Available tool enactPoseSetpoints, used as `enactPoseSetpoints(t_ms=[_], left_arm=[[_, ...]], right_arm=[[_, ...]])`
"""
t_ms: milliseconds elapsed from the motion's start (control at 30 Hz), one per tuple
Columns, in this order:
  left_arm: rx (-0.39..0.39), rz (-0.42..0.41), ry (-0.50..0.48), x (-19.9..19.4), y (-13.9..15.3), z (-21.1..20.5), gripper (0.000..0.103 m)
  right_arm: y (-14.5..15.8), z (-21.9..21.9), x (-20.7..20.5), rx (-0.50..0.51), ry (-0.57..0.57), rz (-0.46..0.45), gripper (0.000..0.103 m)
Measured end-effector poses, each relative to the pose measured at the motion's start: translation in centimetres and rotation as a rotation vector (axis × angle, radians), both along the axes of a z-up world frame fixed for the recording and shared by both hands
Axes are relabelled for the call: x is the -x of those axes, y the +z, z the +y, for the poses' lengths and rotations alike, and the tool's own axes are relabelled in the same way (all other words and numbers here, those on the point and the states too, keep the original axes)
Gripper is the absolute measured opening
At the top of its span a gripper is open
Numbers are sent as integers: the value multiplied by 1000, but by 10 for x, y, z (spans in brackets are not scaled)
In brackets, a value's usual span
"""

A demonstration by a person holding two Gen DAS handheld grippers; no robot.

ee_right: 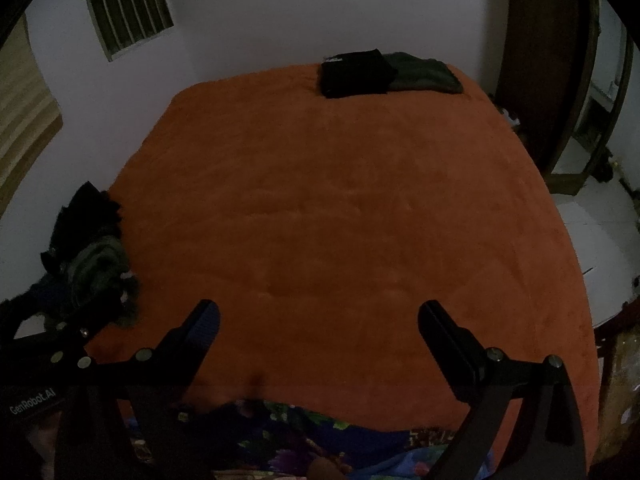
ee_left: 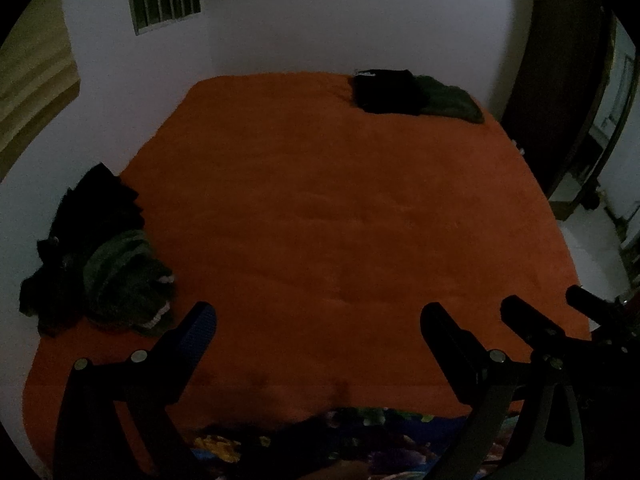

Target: Fold clothes

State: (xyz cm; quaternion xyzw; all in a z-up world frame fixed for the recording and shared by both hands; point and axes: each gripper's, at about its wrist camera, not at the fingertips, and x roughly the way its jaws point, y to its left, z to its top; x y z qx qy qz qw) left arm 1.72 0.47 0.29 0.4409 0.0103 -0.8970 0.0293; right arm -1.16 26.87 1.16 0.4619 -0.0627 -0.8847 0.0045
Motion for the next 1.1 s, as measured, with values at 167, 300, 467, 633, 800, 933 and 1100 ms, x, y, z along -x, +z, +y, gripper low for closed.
enactPoseSetpoints(t_ms=[167,300,467,633,800,933,1100], left_arm=[[-10,0,1,-2,-2,5,102],[-8,-13,4,2,-3,0,102],[-47,-25,20,10,1,-11,102],[-34,-4,44,6,1,-20,102],[-51,1,47,3,-1,-22,101],[-115,-8,3,4,-3,-30,93],[-143,-3,-10,-2,-5,-36,69]], right_arm=[[2,-5,0,8,0,9,100],[-2,-4,-4,-11,-2,14,100],[-4,-6,-6,-33,-3,19,100],[-4,-3,-5,-21,-7,15,100],[-1,-2,2,-37,-2,12,100],[6,0,3,51,46,27,100],[15,2,3,82,63,69,84]])
